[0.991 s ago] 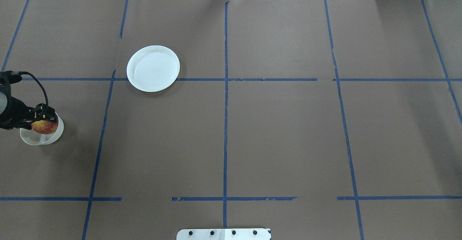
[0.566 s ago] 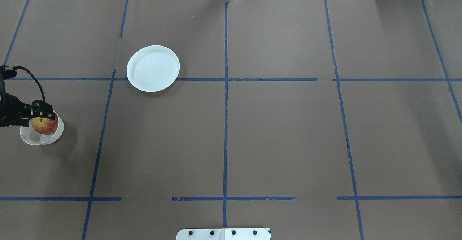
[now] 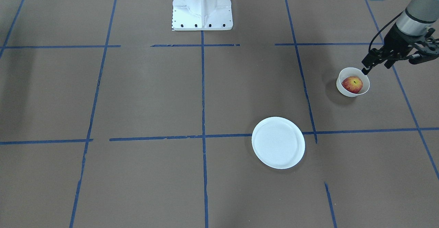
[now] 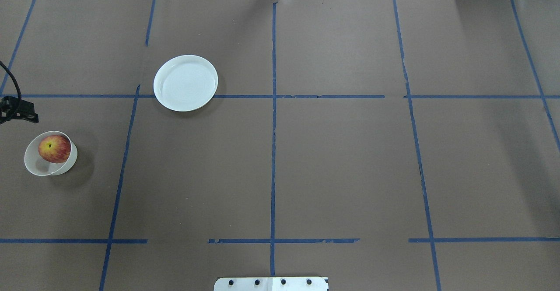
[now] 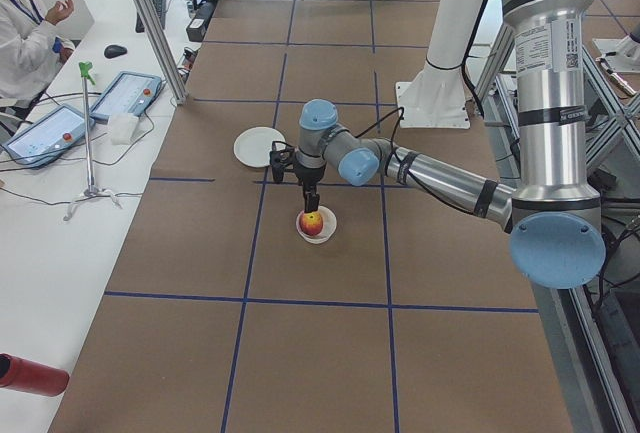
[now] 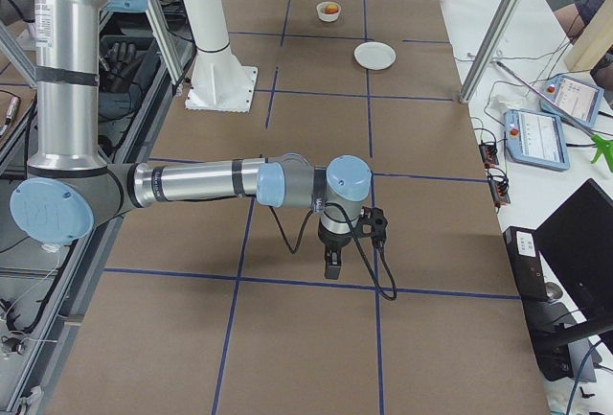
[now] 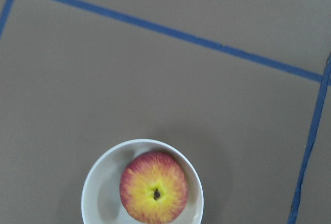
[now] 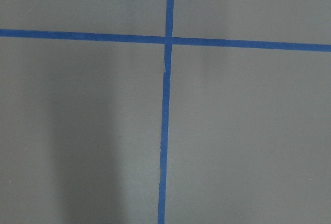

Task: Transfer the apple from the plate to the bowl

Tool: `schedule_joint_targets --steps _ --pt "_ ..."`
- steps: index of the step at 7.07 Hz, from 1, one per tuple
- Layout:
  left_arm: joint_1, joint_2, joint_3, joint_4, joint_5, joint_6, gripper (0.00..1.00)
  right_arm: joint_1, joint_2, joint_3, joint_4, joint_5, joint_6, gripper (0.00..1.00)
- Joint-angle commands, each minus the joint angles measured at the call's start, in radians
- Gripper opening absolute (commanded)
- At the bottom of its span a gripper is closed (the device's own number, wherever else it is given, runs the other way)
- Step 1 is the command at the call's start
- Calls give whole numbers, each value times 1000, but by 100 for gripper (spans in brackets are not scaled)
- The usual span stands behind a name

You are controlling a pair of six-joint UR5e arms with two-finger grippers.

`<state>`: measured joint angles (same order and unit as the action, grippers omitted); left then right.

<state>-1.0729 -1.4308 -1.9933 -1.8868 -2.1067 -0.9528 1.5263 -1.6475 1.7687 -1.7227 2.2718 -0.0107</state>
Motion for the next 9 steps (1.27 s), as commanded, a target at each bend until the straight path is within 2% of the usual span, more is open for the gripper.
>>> schedule_joint_targets --steps 1,2,3,4,5,6,8,9 --pt "-153 56 14 5 -91 305 100 0 0 0 0 0 -2 100" --pt "-288 94 46 8 -169 489 100 0 0 0 0 0 0 100" --pt "-385 125 71 14 -179 641 100 0 0 2 0 0 0 100" --pt "-463 125 74 73 -180 722 100 0 0 0 0 0 0 100" --pt "-554 89 77 271 -182 867 100 0 0 2 2 0 0 100" --pt "-612 -45 141 408 -179 964 100 0 0 0 0 0 0 100" --pt "-624 -50 221 407 -185 971 100 0 0 0 0 0 0 100" --pt "-625 -48 253 358 -197 974 100 0 0 0 0 0 0 100"
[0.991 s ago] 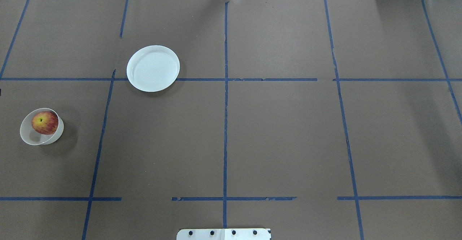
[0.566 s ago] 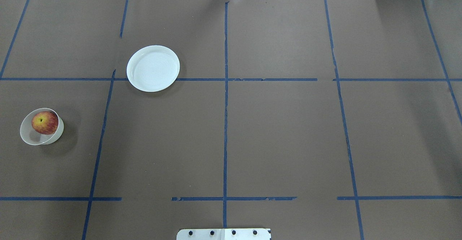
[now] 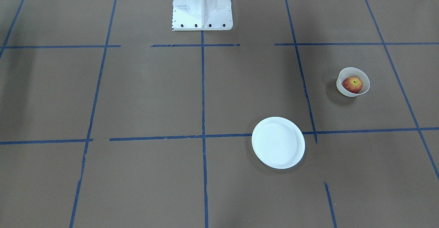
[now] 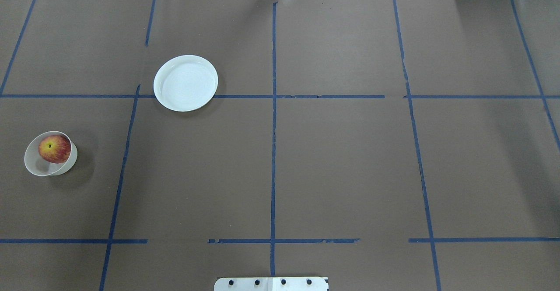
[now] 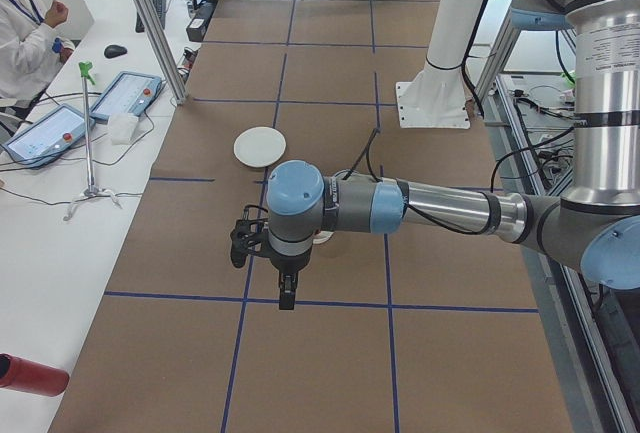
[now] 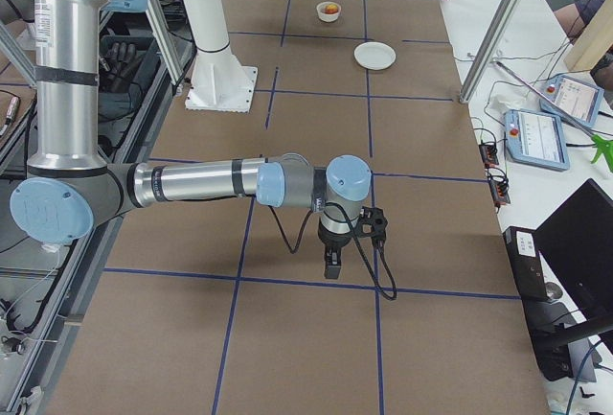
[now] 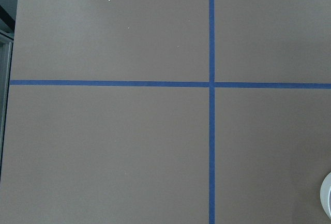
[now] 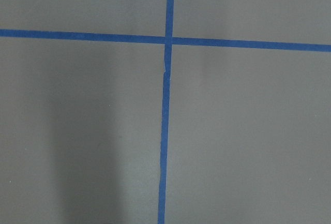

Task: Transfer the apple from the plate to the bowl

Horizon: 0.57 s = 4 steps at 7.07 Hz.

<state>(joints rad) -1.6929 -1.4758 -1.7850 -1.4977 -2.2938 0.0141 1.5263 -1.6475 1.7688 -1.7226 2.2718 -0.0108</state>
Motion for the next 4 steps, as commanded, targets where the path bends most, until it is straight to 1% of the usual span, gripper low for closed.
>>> schedule_joint_targets --steps 1,3,4 --pt "-4 -1 59 -88 -35 7 100 0 0 0 0 0 0 100" --pt "-4 -5 90 -98 -39 1 100 0 0 0 0 0 0 100" --pt "-2 17 98 -96 -93 4 100 0 0 0 0 0 0 100"
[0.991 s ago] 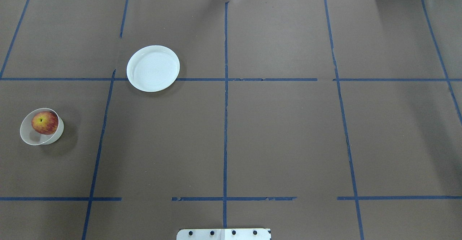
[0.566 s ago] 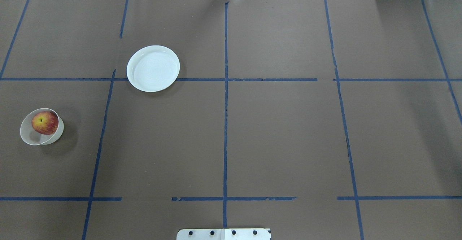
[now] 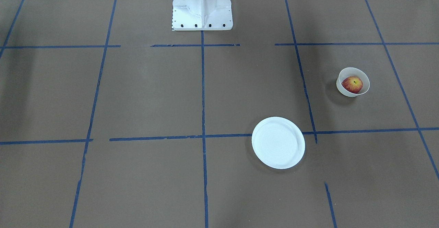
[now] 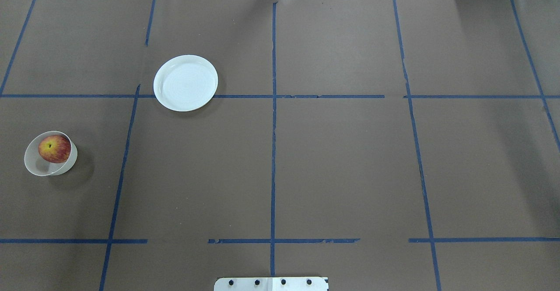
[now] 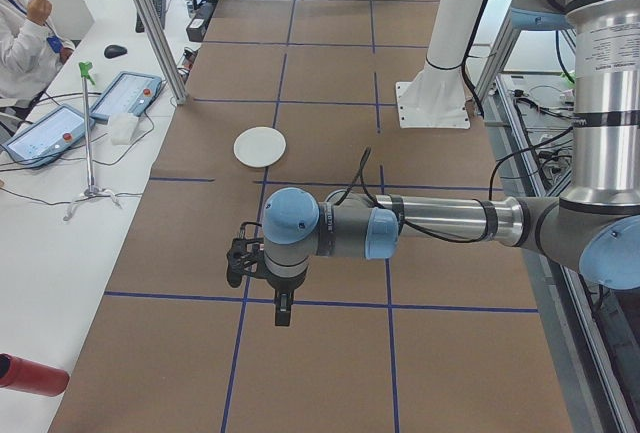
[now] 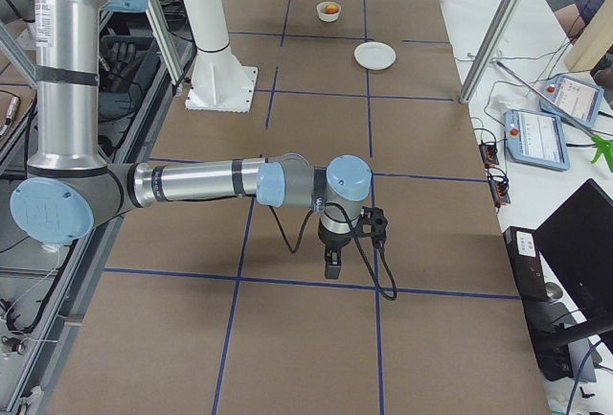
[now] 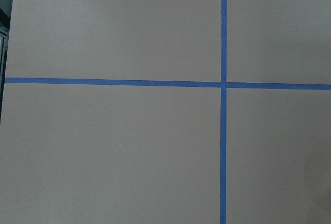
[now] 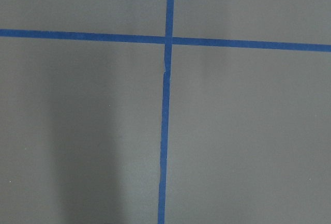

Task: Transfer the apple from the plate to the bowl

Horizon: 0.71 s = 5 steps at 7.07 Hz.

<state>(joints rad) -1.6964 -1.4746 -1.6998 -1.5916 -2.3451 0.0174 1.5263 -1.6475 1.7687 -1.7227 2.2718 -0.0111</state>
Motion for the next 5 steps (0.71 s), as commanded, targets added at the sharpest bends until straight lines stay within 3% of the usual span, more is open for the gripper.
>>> schedule_joint_targets --steps 1,5 --pt "1 32 2 -5 -86 4 100 0 0 0 0 0 0 100" --pt "1 30 17 10 -80 2 100 0 0 2 0 0 0 100"
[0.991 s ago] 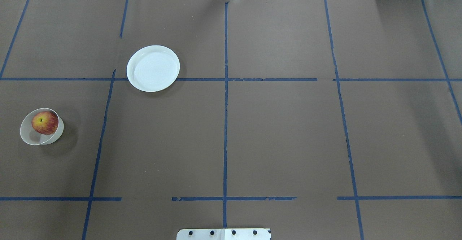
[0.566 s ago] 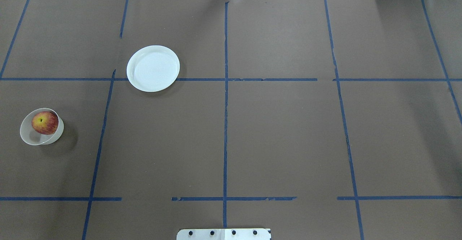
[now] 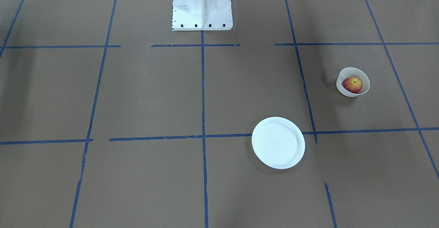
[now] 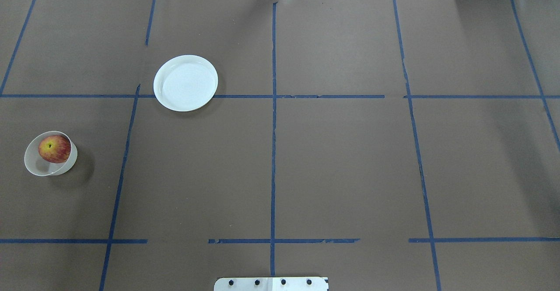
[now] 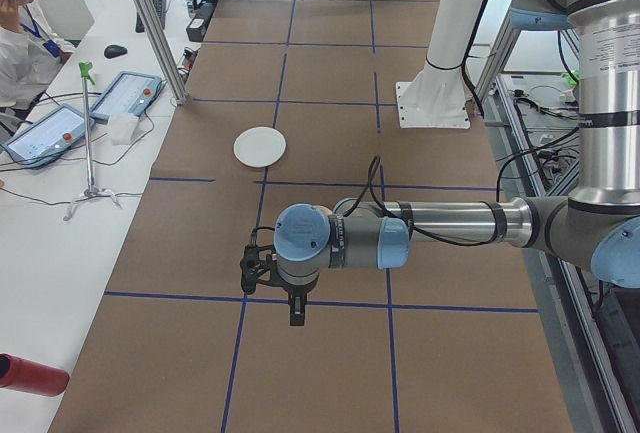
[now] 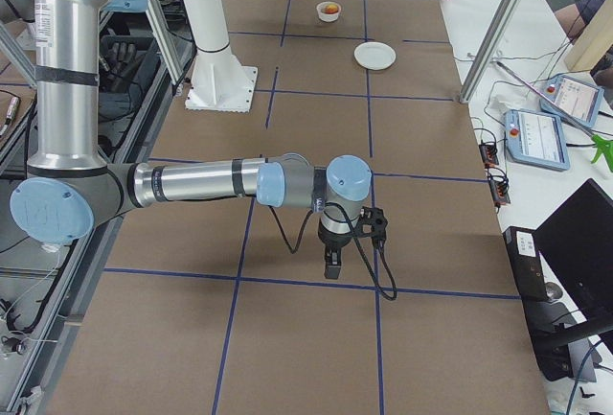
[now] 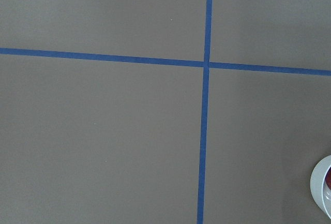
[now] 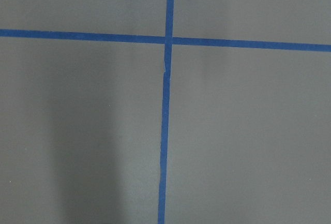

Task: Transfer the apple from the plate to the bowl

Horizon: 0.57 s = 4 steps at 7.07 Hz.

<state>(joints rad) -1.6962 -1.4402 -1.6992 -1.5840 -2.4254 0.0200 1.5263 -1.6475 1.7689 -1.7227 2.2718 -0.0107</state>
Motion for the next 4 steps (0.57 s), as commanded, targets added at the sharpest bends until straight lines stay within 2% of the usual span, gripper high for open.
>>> schedule_joint_targets --steps 1,3,4 --pt "1 12 4 7 2 1 100 0 0 0 0 0 0 100" --pt "9 27 -14 10 9 6 100 0 0 1 2 0 0 100" --pt "6 32 -22 12 9 106 100 0 0 0 0 0 0 100"
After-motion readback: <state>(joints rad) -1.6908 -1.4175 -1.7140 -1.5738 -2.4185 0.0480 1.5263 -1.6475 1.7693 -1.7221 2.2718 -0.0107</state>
